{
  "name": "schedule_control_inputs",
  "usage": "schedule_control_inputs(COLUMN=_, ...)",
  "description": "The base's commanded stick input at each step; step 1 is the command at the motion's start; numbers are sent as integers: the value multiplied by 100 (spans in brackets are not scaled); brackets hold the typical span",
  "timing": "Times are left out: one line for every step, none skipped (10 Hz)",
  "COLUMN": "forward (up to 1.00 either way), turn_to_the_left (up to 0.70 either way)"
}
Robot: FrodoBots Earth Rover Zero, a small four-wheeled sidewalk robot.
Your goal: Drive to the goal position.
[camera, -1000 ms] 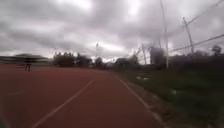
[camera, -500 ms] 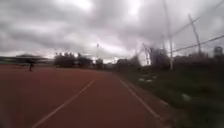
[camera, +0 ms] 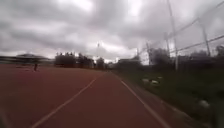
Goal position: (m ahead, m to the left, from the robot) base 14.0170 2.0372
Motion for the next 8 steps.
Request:
schedule_control_inputs(forward=70, turn_to_the_left=0)
schedule_control_inputs(forward=70, turn_to_the_left=0)
schedule_control_inputs(forward=70, turn_to_the_left=-9)
schedule_control_inputs(forward=70, turn_to_the_left=-26)
schedule_control_inputs(forward=70, turn_to_the_left=-26)
schedule_control_inputs(forward=70, turn_to_the_left=0)
schedule_control_inputs(forward=70, turn_to_the_left=0)
schedule_control_inputs(forward=70, turn_to_the_left=0)
